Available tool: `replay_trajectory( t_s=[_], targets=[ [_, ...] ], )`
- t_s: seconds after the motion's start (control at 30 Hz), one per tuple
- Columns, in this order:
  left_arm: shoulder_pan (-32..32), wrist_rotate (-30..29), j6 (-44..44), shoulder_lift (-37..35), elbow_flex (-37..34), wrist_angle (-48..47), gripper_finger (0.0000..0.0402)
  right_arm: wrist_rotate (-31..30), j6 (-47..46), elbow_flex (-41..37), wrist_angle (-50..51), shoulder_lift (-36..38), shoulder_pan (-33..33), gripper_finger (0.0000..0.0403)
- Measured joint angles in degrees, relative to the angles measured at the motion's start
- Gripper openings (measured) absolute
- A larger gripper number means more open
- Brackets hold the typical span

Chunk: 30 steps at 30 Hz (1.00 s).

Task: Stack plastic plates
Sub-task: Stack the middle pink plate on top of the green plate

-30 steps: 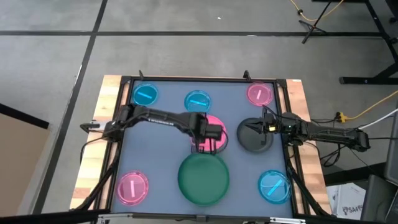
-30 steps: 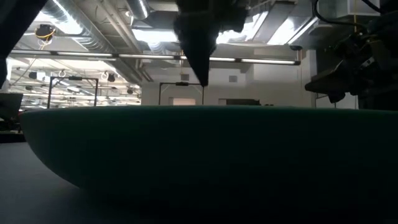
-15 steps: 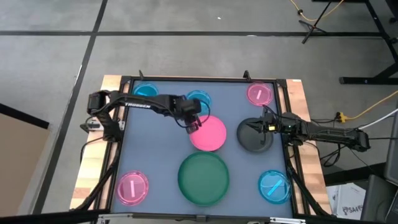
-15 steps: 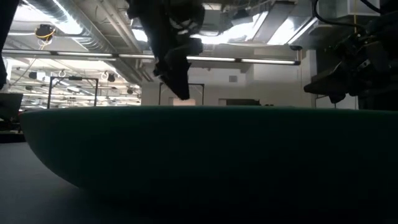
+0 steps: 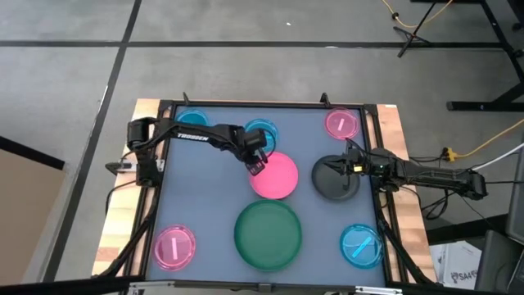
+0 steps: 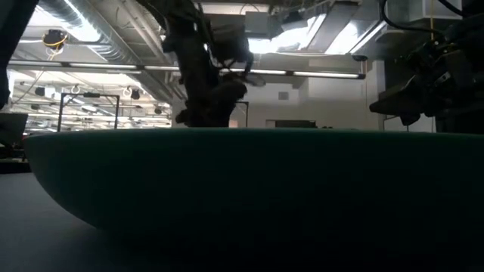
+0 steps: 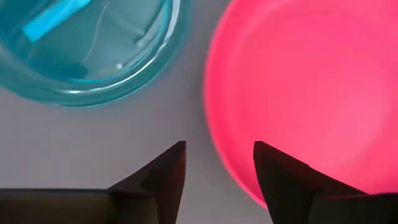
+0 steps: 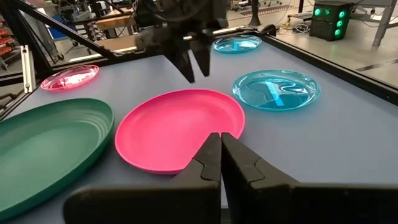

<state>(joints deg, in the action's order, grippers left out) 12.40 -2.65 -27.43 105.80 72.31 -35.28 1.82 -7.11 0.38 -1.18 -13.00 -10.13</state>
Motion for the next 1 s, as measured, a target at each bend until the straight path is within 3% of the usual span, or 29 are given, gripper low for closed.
replay_trajectory(
  t_s=[0.53, 1.0],
  targets=[
    [0.7, 6.6, -1.3, 7.4, 0.1, 6.0, 0.0168, 0.1, 0.1, 0.0, 0.1, 0.0, 0.0, 0.0001],
    [0.8, 5.8, -0.3, 7.8, 0.1, 8.6, 0.0022, -0.3, 0.2, 0.0, 0.2, 0.0, 0.0, 0.0001]
  ],
)
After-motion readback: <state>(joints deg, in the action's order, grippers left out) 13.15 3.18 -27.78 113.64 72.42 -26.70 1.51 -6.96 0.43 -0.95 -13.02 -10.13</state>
